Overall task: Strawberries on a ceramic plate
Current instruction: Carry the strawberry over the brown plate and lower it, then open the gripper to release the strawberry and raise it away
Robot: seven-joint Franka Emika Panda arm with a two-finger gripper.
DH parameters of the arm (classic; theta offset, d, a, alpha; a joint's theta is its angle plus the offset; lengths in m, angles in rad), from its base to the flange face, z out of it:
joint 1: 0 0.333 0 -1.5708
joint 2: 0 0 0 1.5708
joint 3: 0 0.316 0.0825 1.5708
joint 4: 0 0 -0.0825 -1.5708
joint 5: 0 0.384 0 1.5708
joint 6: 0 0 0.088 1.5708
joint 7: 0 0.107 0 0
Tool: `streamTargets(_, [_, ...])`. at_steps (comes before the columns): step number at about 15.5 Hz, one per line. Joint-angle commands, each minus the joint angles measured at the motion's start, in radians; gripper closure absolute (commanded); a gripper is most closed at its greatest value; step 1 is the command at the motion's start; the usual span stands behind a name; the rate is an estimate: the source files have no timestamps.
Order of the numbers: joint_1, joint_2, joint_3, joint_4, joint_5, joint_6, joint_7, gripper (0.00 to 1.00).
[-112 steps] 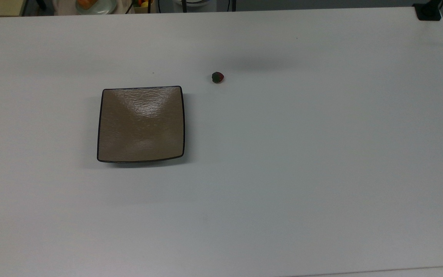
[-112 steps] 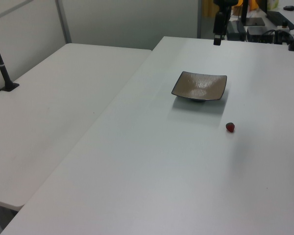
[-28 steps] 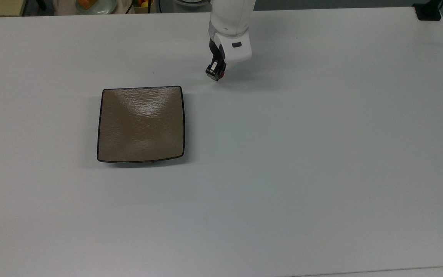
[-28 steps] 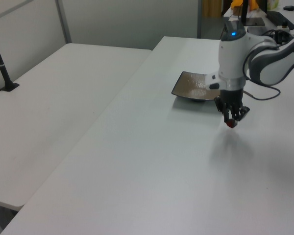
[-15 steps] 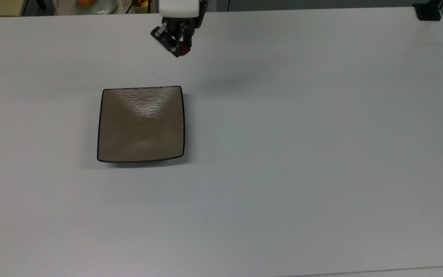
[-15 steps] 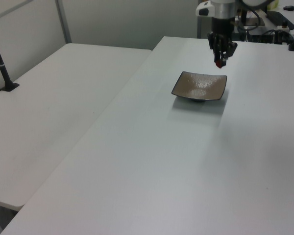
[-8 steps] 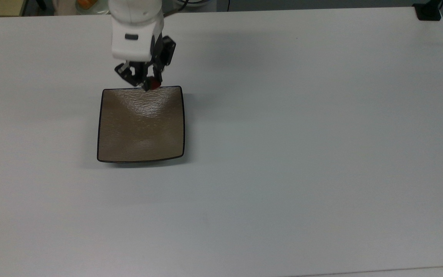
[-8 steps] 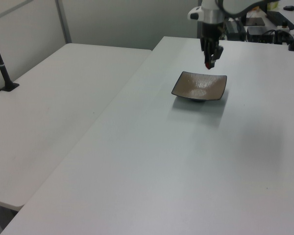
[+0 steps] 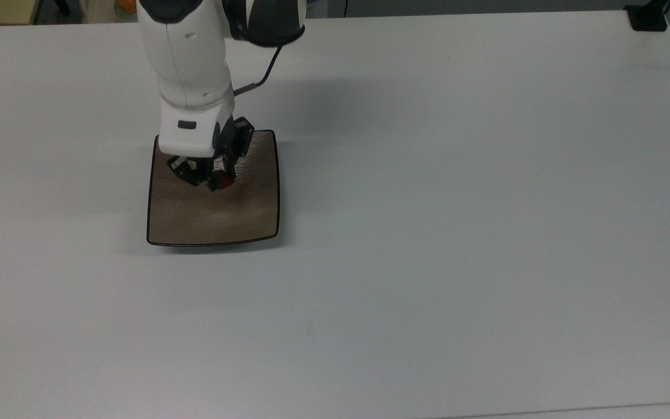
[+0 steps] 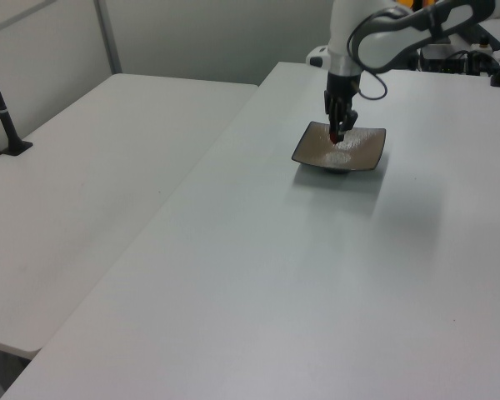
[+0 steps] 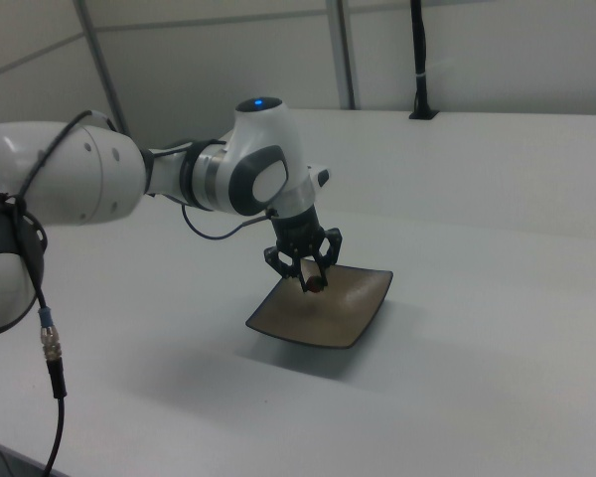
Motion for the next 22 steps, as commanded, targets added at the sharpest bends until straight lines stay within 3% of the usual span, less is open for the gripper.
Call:
streamTargets(1, [0.002,0.046,0.0,0.006,-0.004,0.073,0.031,1.0])
streamTargets(3, [0.002,0.046,0.0,-0.014,-0.022,0.092,0.029,0.93])
streamTargets(4, [0.002,0.046,0.0,-0.017,-0.04,0.093,0.028,0.86])
streamTargets(6, [0.002,0.047,0.0,-0.017,-0.05,0.093,0.029,0.57])
streamTargets(7, [0.002,0.046,0.0,-0.02,-0.05,0.092,0.028,0.49])
streamTargets(8, [0.001,0.043,0.0,-0.02,-0.05,0.089,0.029,0.16])
streamTargets(9, [0.002,0.023,0.0,-0.02,-0.05,0.075,0.034,0.0])
streamTargets(12, [0.013,-0.072,0.0,-0.035,-0.05,0.032,0.174,0.0])
streamTargets(19, [0.12,-0.311,-0.001,0.05,-0.018,-0.38,0.51,0.0])
streamTargets(22, [0.223,-0.397,-0.069,0.057,0.077,-0.496,0.648,0.0])
